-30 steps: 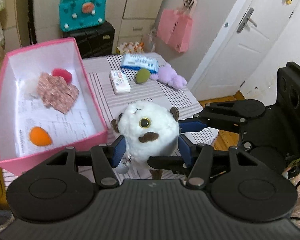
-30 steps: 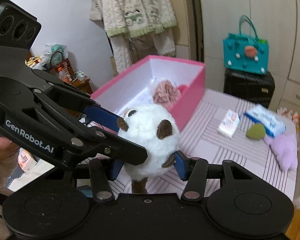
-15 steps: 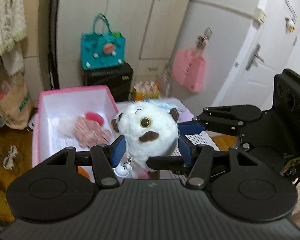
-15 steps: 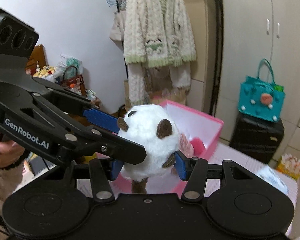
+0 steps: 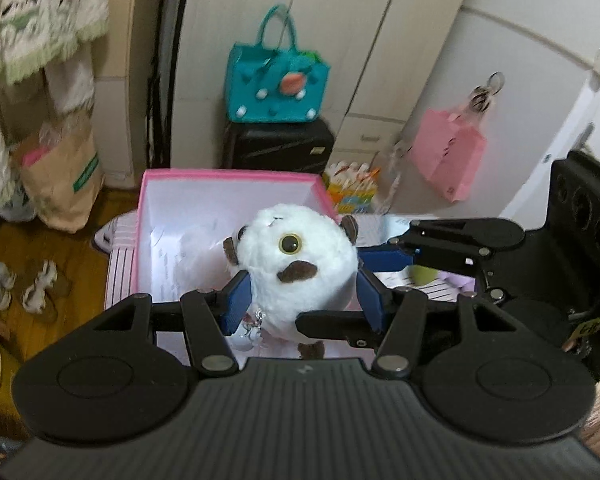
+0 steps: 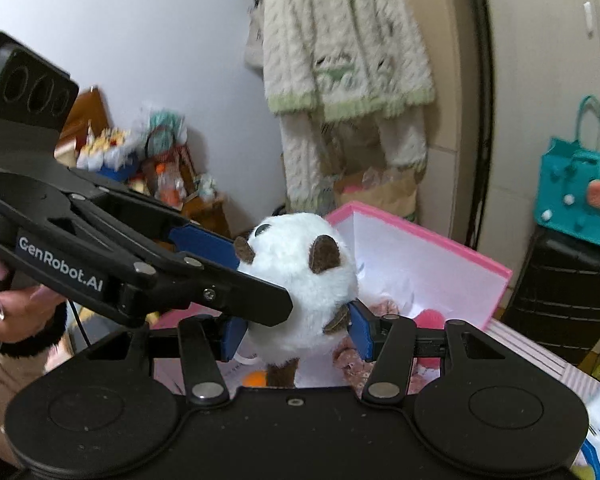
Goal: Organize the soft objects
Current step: 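Carry the white plush with the left gripper over the pink box, then open the left gripper to drop the white plush into the box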
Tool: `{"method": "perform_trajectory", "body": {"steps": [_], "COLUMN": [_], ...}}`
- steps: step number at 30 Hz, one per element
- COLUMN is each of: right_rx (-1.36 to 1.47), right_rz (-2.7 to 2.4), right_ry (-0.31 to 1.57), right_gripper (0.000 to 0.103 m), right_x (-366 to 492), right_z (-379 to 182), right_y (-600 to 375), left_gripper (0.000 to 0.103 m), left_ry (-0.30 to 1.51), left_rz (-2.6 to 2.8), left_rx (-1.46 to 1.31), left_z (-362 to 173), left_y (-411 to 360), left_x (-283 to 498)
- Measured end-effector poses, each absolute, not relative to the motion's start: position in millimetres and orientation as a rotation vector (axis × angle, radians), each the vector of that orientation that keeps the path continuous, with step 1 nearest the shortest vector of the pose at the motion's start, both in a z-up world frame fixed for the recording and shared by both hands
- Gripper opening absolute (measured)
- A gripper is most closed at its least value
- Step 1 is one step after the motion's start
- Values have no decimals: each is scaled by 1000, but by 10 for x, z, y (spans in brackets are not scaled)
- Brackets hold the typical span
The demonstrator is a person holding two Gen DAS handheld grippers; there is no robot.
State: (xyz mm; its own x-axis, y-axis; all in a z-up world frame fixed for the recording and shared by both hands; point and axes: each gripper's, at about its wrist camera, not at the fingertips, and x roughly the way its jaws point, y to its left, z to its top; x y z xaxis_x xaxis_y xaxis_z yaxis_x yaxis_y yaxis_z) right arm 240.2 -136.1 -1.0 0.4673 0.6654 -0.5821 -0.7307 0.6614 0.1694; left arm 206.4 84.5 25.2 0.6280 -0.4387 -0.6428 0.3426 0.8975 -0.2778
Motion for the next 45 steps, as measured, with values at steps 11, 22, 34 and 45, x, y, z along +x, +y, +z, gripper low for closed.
{"method": "perform_trajectory", "body": {"steps": [11,22,34,45], "right_rx": [-288,-368,-245,-197], "right_rz": [898,865,798,786], "right_ry": [730,742,762,732], "right_gripper": [58,59,59,59], "right_x": [2621,2668,2384,1923], "right_z": [-327,-407,-234,212], "right_y": [-1068,-1004,-1371,-1670], "left_gripper": [55,58,59,65], "left_ry": [887,863,814,814], "left_rz": [-438,-404,-394,-393], "left_rx": [-105,-31,34,98], "left_z": [-231,-360,-158,210], "left_y": [986,968,915,766], "left_x": [2401,2420,2158,1796]}}
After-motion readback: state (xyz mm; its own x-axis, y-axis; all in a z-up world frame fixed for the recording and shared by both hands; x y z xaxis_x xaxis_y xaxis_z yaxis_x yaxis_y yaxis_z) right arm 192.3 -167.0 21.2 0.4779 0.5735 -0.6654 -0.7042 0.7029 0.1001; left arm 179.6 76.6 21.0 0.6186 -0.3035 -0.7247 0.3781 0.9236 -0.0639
